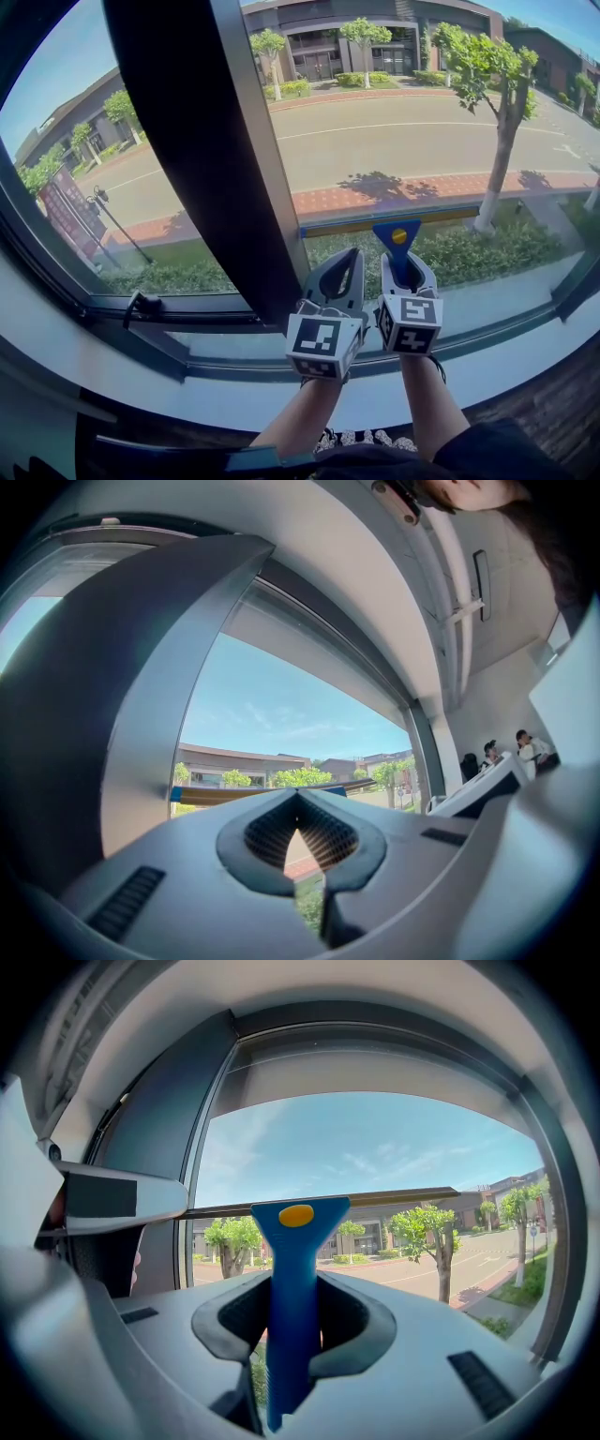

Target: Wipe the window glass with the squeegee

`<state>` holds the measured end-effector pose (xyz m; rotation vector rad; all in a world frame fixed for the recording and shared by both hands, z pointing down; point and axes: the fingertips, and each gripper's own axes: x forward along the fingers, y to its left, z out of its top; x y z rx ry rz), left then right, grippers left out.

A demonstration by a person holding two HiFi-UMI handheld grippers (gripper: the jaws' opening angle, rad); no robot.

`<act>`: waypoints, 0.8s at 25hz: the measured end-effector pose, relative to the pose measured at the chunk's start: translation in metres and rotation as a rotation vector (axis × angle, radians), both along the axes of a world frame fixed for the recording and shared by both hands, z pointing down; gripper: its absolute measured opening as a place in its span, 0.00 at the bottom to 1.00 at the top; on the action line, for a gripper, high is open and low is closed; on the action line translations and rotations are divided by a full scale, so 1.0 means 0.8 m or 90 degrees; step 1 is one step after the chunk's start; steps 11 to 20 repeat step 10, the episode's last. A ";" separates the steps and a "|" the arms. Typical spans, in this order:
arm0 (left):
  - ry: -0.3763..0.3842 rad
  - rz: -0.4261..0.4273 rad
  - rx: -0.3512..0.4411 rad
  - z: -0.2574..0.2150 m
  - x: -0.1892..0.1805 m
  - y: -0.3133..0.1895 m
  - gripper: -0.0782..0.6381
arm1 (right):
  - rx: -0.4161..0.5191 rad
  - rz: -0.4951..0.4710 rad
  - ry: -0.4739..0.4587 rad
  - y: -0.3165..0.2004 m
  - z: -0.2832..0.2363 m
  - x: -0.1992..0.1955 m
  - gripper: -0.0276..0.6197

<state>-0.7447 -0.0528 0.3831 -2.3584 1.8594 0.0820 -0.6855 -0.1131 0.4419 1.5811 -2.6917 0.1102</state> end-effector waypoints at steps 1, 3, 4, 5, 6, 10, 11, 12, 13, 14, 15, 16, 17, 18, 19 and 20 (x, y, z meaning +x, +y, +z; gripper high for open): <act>0.001 0.000 0.000 0.000 -0.001 0.000 0.10 | 0.000 0.000 0.001 0.000 0.000 0.000 0.24; 0.001 -0.002 -0.001 0.001 -0.004 -0.001 0.10 | -0.001 -0.001 0.002 -0.001 0.001 -0.002 0.24; 0.001 -0.002 -0.002 0.001 -0.004 -0.001 0.10 | -0.001 -0.001 0.003 -0.002 0.001 -0.003 0.24; 0.002 -0.001 -0.003 0.002 -0.004 -0.001 0.10 | -0.002 -0.001 0.004 -0.002 0.001 -0.003 0.24; 0.003 0.000 -0.004 0.003 -0.003 -0.001 0.10 | -0.002 -0.001 0.004 -0.003 0.001 -0.003 0.24; 0.006 0.004 -0.009 0.009 0.000 -0.002 0.10 | -0.002 -0.004 0.006 -0.002 0.003 -0.001 0.24; 0.006 0.004 -0.009 0.009 0.000 -0.002 0.10 | -0.002 -0.004 0.006 -0.002 0.003 -0.001 0.24; 0.006 0.004 -0.009 0.009 0.000 -0.002 0.10 | -0.002 -0.004 0.006 -0.002 0.003 -0.001 0.24; 0.006 0.004 -0.009 0.009 0.000 -0.002 0.10 | -0.002 -0.004 0.006 -0.002 0.003 -0.001 0.24; 0.006 0.004 -0.009 0.009 0.000 -0.002 0.10 | -0.002 -0.004 0.006 -0.002 0.003 -0.001 0.24; 0.006 0.004 -0.009 0.009 0.000 -0.002 0.10 | -0.002 -0.004 0.006 -0.002 0.003 -0.001 0.24; 0.006 0.004 -0.009 0.009 0.000 -0.002 0.10 | -0.002 -0.004 0.006 -0.002 0.003 -0.001 0.24; 0.006 0.004 -0.009 0.009 0.000 -0.002 0.10 | -0.002 -0.004 0.006 -0.002 0.003 -0.001 0.24; 0.006 0.004 -0.009 0.009 0.000 -0.002 0.10 | -0.002 -0.004 0.006 -0.002 0.003 -0.001 0.24; 0.006 0.004 -0.009 0.009 0.000 -0.002 0.10 | -0.002 -0.004 0.006 -0.002 0.003 -0.001 0.24; 0.006 0.004 -0.009 0.009 0.000 -0.002 0.10 | -0.002 -0.004 0.006 -0.002 0.003 -0.001 0.24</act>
